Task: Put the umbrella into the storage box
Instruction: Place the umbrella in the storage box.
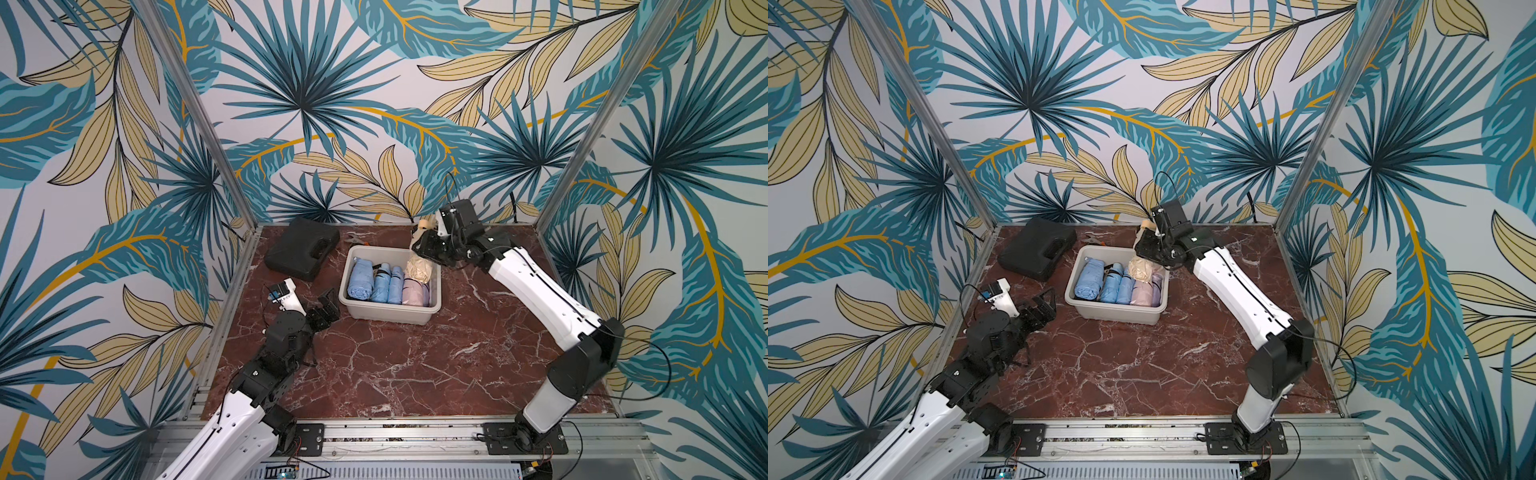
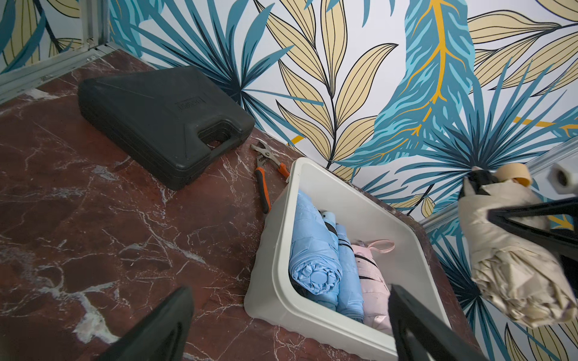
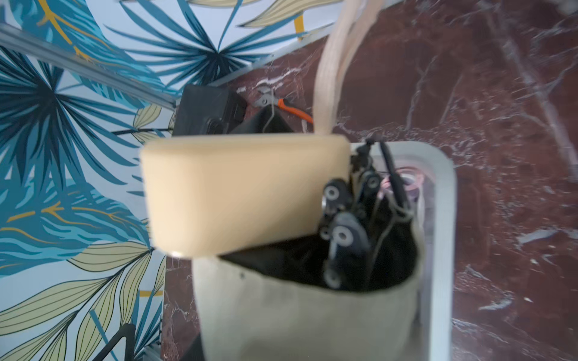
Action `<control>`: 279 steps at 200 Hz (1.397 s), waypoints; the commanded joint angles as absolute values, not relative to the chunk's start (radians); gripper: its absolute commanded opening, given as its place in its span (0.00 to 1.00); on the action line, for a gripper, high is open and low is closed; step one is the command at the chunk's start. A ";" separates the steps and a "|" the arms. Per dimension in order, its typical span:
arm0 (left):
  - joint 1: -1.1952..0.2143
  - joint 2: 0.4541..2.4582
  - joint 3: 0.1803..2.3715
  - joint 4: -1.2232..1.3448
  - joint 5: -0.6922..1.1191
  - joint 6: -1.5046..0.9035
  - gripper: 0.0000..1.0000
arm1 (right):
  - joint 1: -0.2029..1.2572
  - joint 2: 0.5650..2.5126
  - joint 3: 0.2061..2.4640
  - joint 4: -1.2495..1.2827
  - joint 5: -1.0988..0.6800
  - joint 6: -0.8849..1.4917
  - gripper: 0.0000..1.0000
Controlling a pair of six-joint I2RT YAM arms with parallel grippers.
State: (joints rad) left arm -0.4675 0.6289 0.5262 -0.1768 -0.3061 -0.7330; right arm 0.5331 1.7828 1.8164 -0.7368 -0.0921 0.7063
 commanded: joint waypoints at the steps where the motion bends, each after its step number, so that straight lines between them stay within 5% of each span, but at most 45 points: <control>1: -0.457 0.624 0.543 -0.177 -0.287 -0.741 1.00 | 0.566 1.866 1.879 -0.708 -0.155 0.721 0.35; 94: -0.450 0.640 0.528 -0.159 -0.272 -0.755 1.00 | 0.649 2.086 1.903 -0.617 -0.156 0.844 0.38; 128: -0.447 0.637 0.532 -0.165 -0.272 -0.750 1.00 | 0.654 2.105 1.909 -0.612 -0.143 0.850 0.49; 192: -0.426 0.662 0.537 -0.141 -0.247 -0.755 1.00 | 0.647 1.979 1.884 -0.658 0.025 0.726 0.72; 279: -0.133 0.789 0.568 -0.015 -0.083 -0.708 1.00 | 0.489 1.608 1.559 -0.628 0.233 0.567 0.74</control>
